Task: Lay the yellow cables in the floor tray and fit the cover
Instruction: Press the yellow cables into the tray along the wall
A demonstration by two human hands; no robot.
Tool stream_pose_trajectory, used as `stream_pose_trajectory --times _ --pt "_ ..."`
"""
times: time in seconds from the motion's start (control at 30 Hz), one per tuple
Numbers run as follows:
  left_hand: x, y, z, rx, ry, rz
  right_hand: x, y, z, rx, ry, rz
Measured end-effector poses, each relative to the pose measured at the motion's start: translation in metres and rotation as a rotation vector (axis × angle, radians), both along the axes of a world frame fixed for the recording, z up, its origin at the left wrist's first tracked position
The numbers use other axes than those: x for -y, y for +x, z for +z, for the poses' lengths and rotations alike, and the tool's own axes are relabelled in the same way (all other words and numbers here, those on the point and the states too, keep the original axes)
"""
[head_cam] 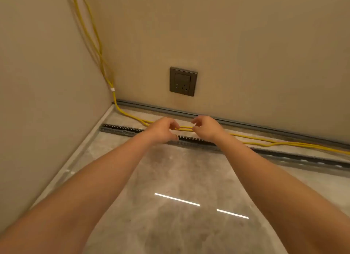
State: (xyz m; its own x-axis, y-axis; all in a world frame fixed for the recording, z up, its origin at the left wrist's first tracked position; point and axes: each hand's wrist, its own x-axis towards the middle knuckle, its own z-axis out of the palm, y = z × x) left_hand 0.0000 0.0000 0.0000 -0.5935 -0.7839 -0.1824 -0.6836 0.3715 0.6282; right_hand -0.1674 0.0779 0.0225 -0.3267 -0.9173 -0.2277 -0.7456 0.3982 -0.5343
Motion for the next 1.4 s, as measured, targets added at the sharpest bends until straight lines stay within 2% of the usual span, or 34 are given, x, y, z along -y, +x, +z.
stream_pose_trajectory --times 0.17,0.33,0.47,0.57,0.8,0.93,1.07,1.27,1.4 --pt "0.006 0.001 -0.015 0.088 -0.061 -0.115 0.015 0.000 -0.015 -0.097 0.072 0.029" --pt "0.013 0.006 -0.019 0.069 -0.120 -0.063 0.030 -0.007 -0.030 -0.163 0.148 0.048" --pt "0.016 0.008 -0.022 0.096 -0.214 -0.033 0.035 -0.008 -0.037 -0.341 0.164 0.077" --pt "0.015 0.006 -0.024 0.115 -0.287 -0.032 0.036 -0.009 -0.043 -0.368 0.155 0.064" --pt "0.014 0.001 -0.025 0.085 -0.170 0.043 0.034 -0.012 -0.055 -0.481 0.147 0.144" --pt "0.013 -0.003 -0.025 0.068 -0.188 0.040 0.033 -0.016 -0.045 -0.382 0.082 0.130" --pt "0.012 -0.013 -0.025 0.067 -0.289 0.041 0.034 -0.020 -0.028 -0.313 -0.108 0.153" --pt "0.013 -0.015 -0.026 -0.043 -0.375 0.105 0.043 -0.012 -0.020 -0.151 -0.112 0.155" --pt "0.027 -0.003 -0.020 -0.031 -0.613 0.132 0.047 -0.013 -0.010 0.071 -0.230 0.045"
